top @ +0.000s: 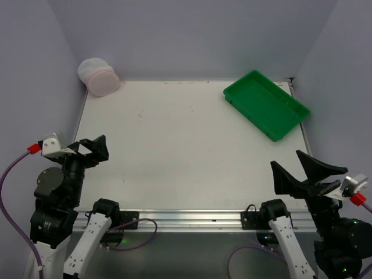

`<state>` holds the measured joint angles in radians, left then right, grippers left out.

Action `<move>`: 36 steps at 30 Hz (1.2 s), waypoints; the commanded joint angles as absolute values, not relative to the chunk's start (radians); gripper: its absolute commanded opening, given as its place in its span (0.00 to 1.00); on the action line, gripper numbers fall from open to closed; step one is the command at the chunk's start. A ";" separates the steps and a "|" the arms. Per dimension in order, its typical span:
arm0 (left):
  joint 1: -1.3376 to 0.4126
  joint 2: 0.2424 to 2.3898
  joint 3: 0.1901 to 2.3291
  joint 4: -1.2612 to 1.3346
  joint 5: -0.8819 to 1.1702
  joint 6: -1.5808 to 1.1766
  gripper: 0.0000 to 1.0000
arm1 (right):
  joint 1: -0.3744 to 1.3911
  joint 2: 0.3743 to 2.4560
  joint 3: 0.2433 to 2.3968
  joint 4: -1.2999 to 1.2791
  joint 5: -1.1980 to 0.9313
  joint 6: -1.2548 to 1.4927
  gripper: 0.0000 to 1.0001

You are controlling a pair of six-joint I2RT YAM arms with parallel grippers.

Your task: Unzip the laundry bag and remove the bra

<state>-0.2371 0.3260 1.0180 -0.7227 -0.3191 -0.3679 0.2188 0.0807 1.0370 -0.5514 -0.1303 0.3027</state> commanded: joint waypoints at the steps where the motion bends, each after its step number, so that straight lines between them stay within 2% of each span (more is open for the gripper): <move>1: -0.241 0.350 0.983 -0.701 -0.325 -0.393 1.00 | 0.219 0.120 1.020 -0.511 -0.182 0.327 0.99; 7: -0.241 0.481 0.934 -0.625 -0.310 -0.414 1.00 | 0.219 0.140 0.931 -0.482 -0.231 0.380 0.99; 14: -0.224 0.903 0.937 -0.344 -0.465 -0.413 1.00 | 0.219 0.248 0.897 -0.482 -0.299 0.419 0.99; 24: -0.034 1.472 1.324 -0.115 -0.505 -0.564 1.00 | 0.219 0.333 0.841 -0.422 -0.448 0.446 0.99; 28: 0.017 1.627 1.417 0.062 -0.514 -0.441 1.00 | 0.219 0.337 0.812 -0.400 -0.466 0.419 0.99; 31: 0.089 1.742 1.460 0.185 -0.398 -0.284 1.00 | 0.219 0.334 0.781 -0.356 -0.492 0.417 0.99; 32: 0.109 1.802 1.497 0.221 -0.297 -0.246 1.00 | 0.218 0.337 0.773 -0.344 -0.526 0.416 0.99; 36: 0.198 1.962 1.641 0.193 -0.036 -0.027 1.00 | 0.219 0.351 0.738 -0.299 -0.610 0.402 0.99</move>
